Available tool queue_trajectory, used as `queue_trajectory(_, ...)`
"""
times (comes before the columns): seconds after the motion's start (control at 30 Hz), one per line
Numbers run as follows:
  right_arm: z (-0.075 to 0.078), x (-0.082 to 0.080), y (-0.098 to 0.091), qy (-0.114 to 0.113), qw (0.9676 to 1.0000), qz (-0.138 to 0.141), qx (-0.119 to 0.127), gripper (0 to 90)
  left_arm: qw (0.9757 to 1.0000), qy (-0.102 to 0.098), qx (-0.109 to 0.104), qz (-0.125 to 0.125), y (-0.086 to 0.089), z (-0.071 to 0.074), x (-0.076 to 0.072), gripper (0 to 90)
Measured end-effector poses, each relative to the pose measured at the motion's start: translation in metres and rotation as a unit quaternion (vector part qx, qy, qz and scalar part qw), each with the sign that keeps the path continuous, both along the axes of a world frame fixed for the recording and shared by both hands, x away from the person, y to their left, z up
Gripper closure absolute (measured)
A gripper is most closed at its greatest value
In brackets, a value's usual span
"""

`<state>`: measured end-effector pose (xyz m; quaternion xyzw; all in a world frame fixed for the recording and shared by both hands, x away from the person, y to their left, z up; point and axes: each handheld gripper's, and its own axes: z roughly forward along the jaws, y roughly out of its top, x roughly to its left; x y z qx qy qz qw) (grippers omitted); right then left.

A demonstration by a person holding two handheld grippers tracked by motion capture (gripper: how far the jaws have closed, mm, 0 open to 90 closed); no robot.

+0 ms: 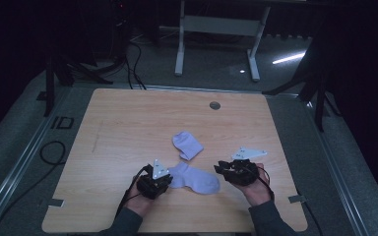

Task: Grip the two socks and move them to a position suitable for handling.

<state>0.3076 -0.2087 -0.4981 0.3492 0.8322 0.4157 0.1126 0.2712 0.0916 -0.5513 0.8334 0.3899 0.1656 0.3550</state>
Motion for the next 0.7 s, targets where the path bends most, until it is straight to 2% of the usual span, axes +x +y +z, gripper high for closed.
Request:
queue_trajectory(0.1, 0.002, 0.004, 0.001, -0.002, 1.0, -0.004, 0.005, 69.1, 0.9999, -0.007, 0.01, -0.011, -0.008, 0.0, 0.004, 80.3)
queue_trajectory(0.37, -0.003, 0.02, 0.017, 0.004, 1.0, 0.001, -0.009, 69.5, 0.9998, -0.011, 0.015, -0.001, -0.009, -0.004, 0.017, 80.5)
queue_trajectory(0.7, -0.017, 0.065, 0.056, 0.016, 0.9992, -0.003, -0.035, 74.6, 0.9994, -0.001, 0.031, 0.012, -0.006, -0.007, 0.018, 82.1)
